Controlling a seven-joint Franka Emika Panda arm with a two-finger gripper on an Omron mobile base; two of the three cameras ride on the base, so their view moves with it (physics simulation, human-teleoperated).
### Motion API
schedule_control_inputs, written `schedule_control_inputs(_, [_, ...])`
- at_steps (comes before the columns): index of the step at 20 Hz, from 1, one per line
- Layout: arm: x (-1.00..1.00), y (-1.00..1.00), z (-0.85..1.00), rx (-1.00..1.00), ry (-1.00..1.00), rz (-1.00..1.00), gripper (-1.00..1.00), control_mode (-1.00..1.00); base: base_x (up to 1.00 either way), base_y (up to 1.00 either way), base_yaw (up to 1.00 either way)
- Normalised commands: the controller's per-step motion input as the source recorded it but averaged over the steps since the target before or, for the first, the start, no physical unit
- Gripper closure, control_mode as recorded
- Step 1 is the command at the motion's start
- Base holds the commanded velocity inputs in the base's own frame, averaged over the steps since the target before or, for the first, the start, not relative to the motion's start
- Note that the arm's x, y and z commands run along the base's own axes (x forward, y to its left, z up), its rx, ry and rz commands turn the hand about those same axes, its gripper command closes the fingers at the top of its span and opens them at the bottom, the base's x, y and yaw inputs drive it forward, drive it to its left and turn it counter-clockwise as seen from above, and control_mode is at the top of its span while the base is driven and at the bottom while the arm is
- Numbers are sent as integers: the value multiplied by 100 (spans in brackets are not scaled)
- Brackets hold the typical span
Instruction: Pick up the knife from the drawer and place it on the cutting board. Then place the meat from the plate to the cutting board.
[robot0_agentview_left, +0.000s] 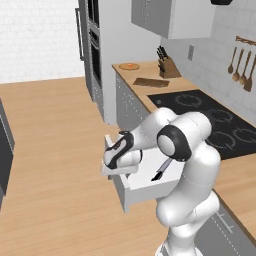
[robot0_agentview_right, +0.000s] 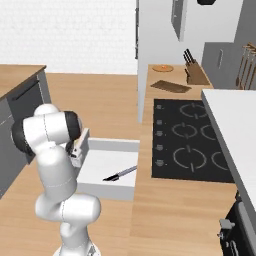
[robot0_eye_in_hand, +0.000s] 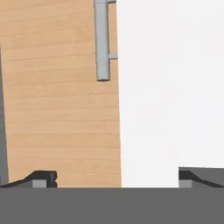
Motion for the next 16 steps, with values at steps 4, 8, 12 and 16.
schedule_control_inputs(4, [0, 100, 31, 0, 0, 0, -100, -100, 0, 0, 0])
schedule_control_inputs(8, [0, 88, 59, 0, -2, -1, -100, -100, 0, 0, 0])
schedule_control_inputs(12, [0, 12, 95, 0, 0, -16, -100, -100, 0, 0, 0])
schedule_control_inputs(16, [0, -91, 92, 6, 19, -37, -100, -100, 0, 0, 0])
